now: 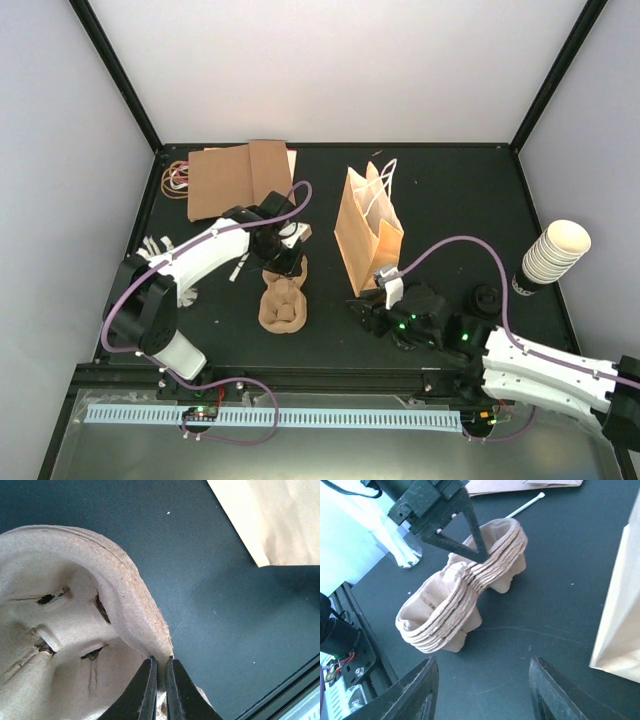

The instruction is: Pack the takeout coffee

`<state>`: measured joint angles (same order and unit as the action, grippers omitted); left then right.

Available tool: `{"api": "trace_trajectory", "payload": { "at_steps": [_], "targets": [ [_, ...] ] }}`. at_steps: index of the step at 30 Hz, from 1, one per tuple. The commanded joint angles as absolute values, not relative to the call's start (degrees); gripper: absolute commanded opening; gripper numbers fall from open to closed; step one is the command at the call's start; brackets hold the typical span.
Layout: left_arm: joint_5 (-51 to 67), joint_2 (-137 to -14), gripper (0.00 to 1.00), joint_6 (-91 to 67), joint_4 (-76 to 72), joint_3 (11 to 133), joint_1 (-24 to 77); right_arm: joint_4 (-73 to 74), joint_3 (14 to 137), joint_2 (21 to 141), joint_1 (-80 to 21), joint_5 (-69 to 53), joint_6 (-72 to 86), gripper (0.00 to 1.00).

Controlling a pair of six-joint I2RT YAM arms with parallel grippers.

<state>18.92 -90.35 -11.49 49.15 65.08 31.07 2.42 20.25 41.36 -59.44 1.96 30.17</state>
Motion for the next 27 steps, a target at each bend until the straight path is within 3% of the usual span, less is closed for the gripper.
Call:
{"api": "trace_trajectory", "payload": {
  "at_steps": [1,27],
  "targets": [
    [21.9,-88.6,0.02,-12.4,48.7,64.1,30.7,-3.0,22.6,45.1,-63.1,6.2,31.9,0.53],
    [26.3,-85.4,0.02,-11.6,48.5,60.9,30.9,-8.7,30.1,65.9,-69.0,-0.2,46.9,0.48]
  ]
}}
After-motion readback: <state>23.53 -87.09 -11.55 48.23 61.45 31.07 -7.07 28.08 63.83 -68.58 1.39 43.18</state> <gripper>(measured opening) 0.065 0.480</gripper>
